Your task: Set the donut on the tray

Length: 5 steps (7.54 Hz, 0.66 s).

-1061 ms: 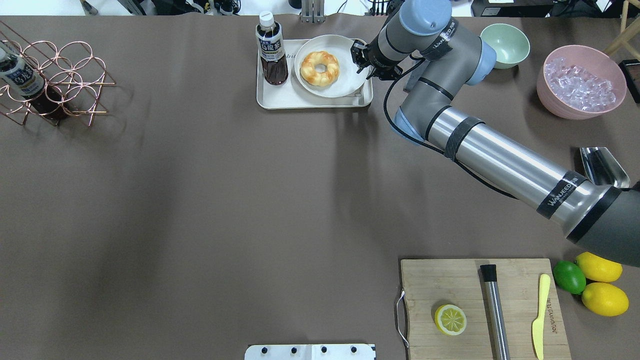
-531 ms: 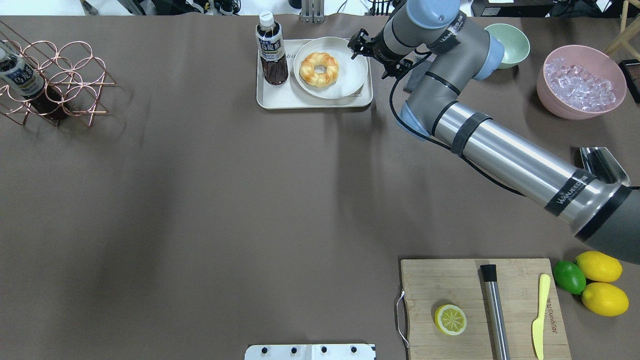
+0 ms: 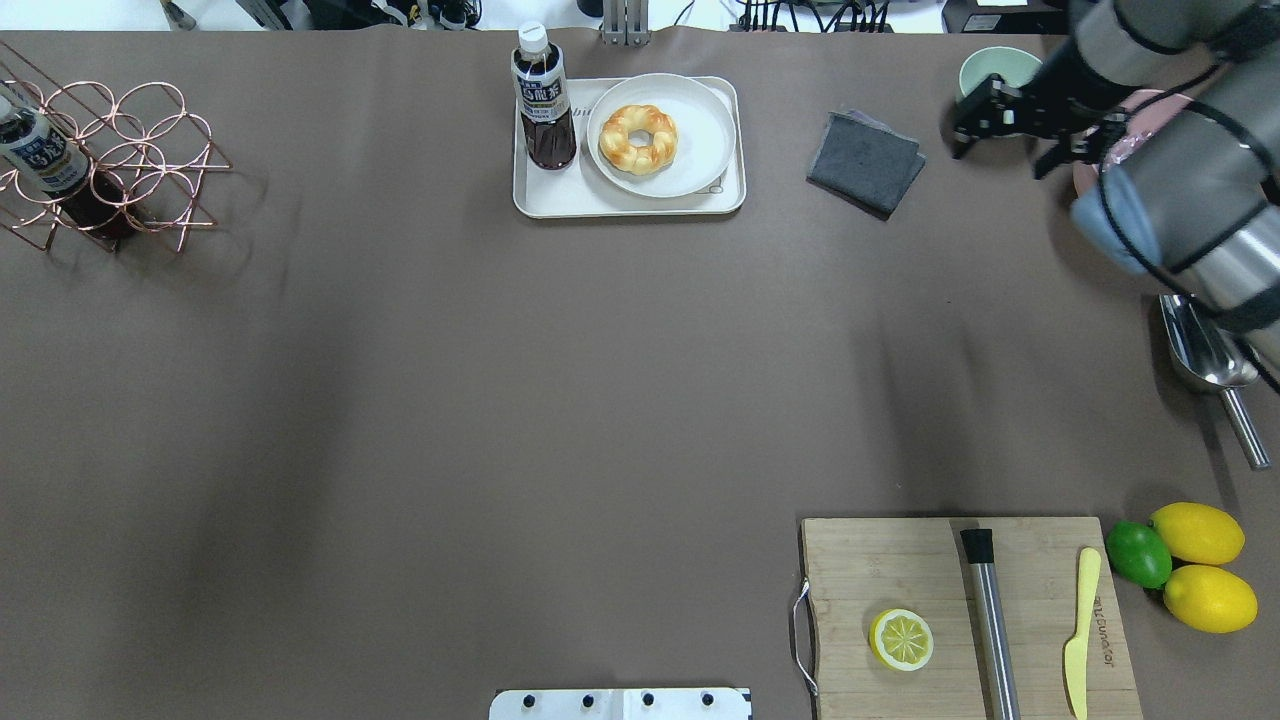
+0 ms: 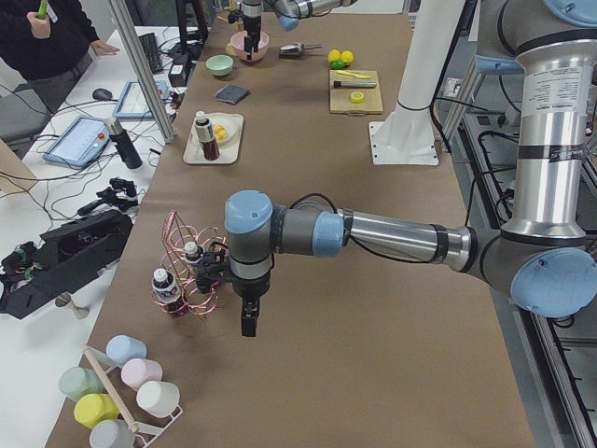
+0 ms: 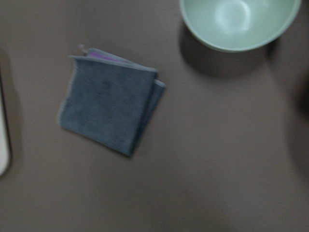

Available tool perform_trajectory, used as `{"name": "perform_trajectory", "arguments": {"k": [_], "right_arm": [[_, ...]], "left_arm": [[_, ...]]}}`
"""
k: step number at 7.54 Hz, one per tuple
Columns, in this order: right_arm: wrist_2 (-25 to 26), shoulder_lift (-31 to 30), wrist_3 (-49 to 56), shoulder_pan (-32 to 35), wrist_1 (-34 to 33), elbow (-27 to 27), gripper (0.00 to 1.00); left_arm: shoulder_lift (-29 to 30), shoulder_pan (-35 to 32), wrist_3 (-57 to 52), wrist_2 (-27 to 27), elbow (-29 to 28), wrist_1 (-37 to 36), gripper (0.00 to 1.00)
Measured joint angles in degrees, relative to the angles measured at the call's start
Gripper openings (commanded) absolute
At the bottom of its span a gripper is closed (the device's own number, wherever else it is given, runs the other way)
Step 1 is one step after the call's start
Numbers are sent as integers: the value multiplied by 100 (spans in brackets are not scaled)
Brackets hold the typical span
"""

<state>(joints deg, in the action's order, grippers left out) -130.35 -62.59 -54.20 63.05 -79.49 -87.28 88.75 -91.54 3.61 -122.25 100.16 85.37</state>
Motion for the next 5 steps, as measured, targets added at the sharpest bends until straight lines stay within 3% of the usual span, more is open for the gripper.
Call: {"name": "perform_trajectory", "arguments": {"k": [2,5], "right_arm": [[-185,-1084,2103,724,-1635,-1112,100],[-84,-2110,4706,1639,-2325,-1185,100]], "left_arm": [[-20,-3,-1,-4,3,-1,98],[-10,-4,-1,-1,6,4,98]]}}
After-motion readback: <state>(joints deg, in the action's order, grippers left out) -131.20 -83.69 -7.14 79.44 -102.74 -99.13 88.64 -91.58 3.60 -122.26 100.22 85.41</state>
